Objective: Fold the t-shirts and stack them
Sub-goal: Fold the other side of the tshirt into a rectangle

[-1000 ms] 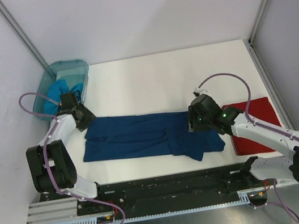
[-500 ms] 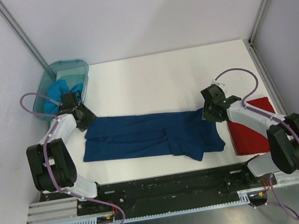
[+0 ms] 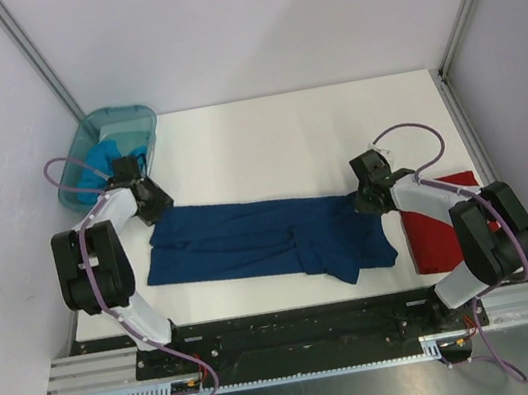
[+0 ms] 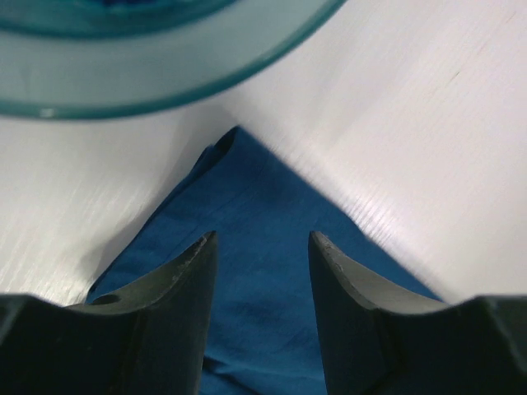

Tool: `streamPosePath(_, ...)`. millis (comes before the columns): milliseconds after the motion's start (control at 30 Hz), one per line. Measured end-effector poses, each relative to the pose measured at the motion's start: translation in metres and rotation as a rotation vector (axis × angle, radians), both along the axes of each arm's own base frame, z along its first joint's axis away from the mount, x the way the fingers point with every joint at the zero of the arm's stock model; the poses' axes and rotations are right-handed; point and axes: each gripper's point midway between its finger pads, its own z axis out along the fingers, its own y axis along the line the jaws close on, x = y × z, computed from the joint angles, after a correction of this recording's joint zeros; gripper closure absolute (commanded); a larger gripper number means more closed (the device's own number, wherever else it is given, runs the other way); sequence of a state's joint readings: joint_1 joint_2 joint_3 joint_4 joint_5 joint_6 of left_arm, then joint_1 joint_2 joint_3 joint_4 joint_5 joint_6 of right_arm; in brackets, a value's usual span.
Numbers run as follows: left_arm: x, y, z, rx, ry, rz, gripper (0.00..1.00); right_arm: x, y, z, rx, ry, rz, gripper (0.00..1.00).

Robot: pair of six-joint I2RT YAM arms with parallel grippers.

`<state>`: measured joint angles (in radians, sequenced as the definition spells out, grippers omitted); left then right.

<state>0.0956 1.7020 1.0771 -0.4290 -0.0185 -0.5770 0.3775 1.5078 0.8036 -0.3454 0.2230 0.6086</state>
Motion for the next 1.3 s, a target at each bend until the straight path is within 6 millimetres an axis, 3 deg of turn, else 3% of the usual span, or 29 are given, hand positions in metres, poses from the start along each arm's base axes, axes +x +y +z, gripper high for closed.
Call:
streamPosePath(133, 0.014, 0.001, 0.000, -0.001, -0.006, 0.002, 0.49, 0.001, 0.001, -0.001, 0.003, 0.000, 0.001, 0.91)
streamPosePath(300, 0.022, 0.002, -0.008, -0.007, 0.006, 0.010, 0.53, 0.001, 0.001, -0.001, 0.004, 0.000, 0.000, 0.98)
streamPosePath(500, 0.020, 0.001, -0.017, -0.014, 0.029, 0.026, 0.59, 0.000, 0.001, -0.001, 0.004, 0.000, 0.001, 1.00)
streamPosePath(900, 0.026, 0.004, -0.027, -0.009, 0.051, 0.070, 0.98, -0.004, -0.002, 0.017, 0.025, -0.022, -0.001, 1.00)
streamPosePath(1300, 0.028, 0.006, -0.027, 0.006, 0.049, 0.088, 1.00, -0.022, -0.006, 0.033, 0.044, -0.007, 0.017, 1.00)
